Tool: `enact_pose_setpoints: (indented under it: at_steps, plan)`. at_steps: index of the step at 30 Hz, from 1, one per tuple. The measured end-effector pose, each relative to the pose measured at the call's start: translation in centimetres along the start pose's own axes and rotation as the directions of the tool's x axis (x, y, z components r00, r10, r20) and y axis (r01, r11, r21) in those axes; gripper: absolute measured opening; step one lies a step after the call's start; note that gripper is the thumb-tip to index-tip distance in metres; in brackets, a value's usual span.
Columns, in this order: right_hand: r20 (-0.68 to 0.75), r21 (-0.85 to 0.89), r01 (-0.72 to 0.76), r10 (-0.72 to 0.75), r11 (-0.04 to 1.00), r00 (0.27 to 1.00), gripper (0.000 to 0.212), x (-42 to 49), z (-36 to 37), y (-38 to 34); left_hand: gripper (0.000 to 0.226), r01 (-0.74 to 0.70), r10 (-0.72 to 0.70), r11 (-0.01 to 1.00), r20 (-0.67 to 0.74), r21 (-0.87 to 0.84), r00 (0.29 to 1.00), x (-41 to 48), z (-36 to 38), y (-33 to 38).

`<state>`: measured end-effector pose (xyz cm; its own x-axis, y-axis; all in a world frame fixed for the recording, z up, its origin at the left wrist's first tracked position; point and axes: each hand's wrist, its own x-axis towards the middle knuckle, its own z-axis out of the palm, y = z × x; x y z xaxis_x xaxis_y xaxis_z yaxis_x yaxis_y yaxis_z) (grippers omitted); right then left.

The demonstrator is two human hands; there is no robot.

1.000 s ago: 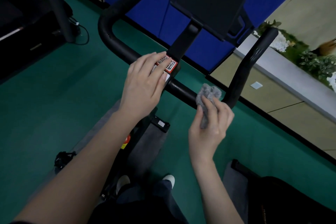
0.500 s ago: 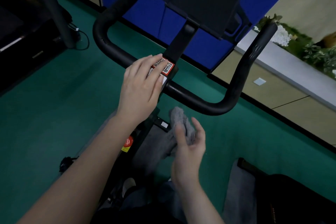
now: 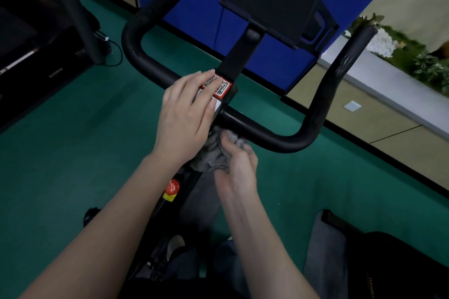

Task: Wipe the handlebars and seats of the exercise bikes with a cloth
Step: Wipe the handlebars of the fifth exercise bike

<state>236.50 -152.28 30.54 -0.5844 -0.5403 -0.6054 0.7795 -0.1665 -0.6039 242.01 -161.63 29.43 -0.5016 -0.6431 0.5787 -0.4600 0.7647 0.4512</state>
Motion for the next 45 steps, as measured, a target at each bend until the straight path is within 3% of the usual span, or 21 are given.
enact_pose_setpoints:
  at_steps: [5,12,18,21,26,29,32,34,38,41,45]
  plan:
    - [-0.052,-0.018,0.160,-0.160,0.987,0.986,0.016,-0.7,-2.4,-1.4,0.038,0.007,-0.007,1.000,-0.011,-0.006,1.000,0.0,0.0,0.0]
    - [-0.017,-0.051,0.073,-0.074,0.996,0.997,0.025,-0.9,-1.1,-0.5,0.038,0.001,-0.001,1.000,0.001,0.006,1.000,0.0,-0.1,0.2]
    - [-0.126,-0.101,0.274,-0.285,0.956,0.950,0.015,-1.8,-5.6,-3.9,0.034,-0.029,0.029,0.999,-0.005,0.041,1.000,0.2,-0.6,0.9]
    - [-0.128,-0.126,0.252,-0.267,0.960,0.955,0.018,-1.7,-5.3,-3.3,0.031,-0.131,0.132,0.990,-0.028,0.045,0.991,0.6,-0.6,2.6]
    - [-0.174,-0.099,0.234,-0.248,0.967,0.953,0.018,-1.3,-4.6,-2.8,0.031,-0.257,0.258,0.966,0.121,-0.020,0.959,1.2,0.6,6.1]
    - [-0.253,-0.156,0.349,-0.379,0.924,0.890,0.011,-1.2,-6.4,-4.1,0.031,-0.258,0.249,0.966,0.192,0.023,0.949,0.8,1.1,6.2]
    - [-0.293,-0.366,0.487,-0.594,0.793,0.749,0.012,-0.9,-7.6,-4.6,0.028,-0.264,0.252,0.964,0.214,0.032,0.944,0.7,1.2,6.0]
    - [-0.271,-0.541,0.498,-0.701,0.678,0.660,0.017,-0.8,-7.9,-4.3,0.027,-0.258,0.245,0.966,0.216,0.031,0.945,0.8,1.2,6.0]
    - [-0.241,-0.662,0.543,-0.832,0.518,0.500,0.019,-0.8,-8.2,-4.8,0.028,-0.228,0.221,0.973,0.211,0.014,0.952,0.8,1.2,5.9]
    - [-0.011,-0.722,0.643,-0.934,0.255,0.358,0.019,-0.3,-7.6,-7.0,0.029,-0.213,0.207,0.977,0.219,0.006,0.954,0.8,1.2,6.0]
    - [0.478,-0.716,0.682,-0.817,-0.150,0.322,0.020,0.4,-7.1,-8.3,0.030,-0.200,0.191,0.980,0.226,0.016,0.955,0.8,1.2,6.0]
